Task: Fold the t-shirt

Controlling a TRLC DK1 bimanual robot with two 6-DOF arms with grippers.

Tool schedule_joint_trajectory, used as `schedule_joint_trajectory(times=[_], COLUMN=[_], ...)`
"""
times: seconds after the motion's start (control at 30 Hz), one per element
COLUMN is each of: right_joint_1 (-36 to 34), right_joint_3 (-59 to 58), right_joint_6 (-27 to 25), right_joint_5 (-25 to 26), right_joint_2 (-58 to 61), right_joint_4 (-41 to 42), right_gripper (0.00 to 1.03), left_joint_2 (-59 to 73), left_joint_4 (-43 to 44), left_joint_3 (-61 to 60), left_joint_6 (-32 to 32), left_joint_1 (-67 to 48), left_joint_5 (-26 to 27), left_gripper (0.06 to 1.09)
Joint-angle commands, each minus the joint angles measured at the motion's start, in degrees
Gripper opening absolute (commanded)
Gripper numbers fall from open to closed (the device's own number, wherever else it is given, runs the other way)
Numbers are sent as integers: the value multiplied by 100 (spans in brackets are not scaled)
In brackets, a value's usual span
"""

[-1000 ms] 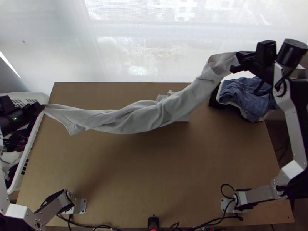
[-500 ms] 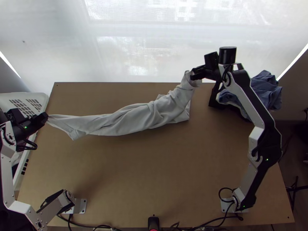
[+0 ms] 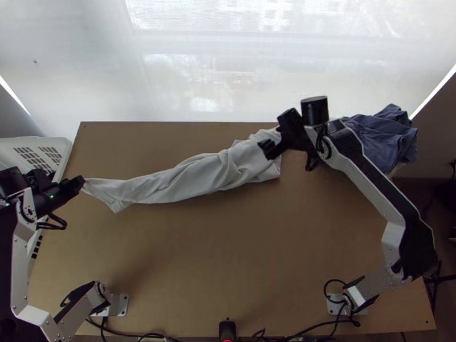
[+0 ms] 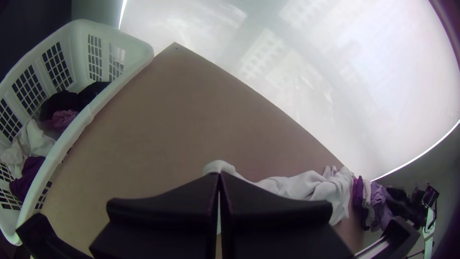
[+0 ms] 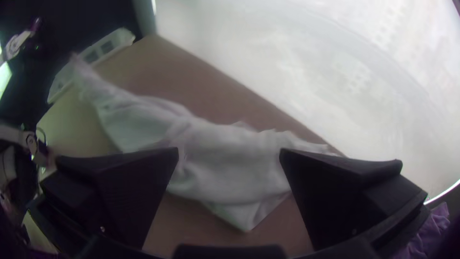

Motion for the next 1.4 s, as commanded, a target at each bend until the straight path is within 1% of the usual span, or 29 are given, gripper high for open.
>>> schedule_joint_trajectory(times=[0.0,0.13,0.17,0.23,0.4,0.57,0.67,1.0,1.37], right_joint_1=[1464,2018,2053,2079,2018,1974,1904,1622,1605], right_joint_3=[-1744,-2051,-2042,-1998,-1656,-1541,-1427,-698,-188], right_joint_6=[-548,-654,-715,-847,-979,-988,-997,-988,-1032], right_joint_5=[150,291,317,379,502,554,554,633,809], right_joint_2=[-881,-486,-345,-55,648,1070,1220,1720,2090], right_joint_4=[-69,107,169,371,590,757,801,793,793], right_gripper=[96,95,93,93,93,92,88,88,88], left_joint_2=[40,119,119,110,119,242,268,339,400], left_joint_4=[133,142,142,142,142,203,327,555,617], left_joint_3=[43,78,69,52,17,-62,-168,-396,-475], left_joint_6=[-33,-59,-51,-42,-7,2,-7,-7,134], left_joint_1=[-225,-251,-251,-243,-243,-243,-243,-243,-155], left_joint_5=[-12,-30,-30,-38,-56,-56,-91,-91,-91], left_gripper=[9,9,9,9,9,9,9,9,9])
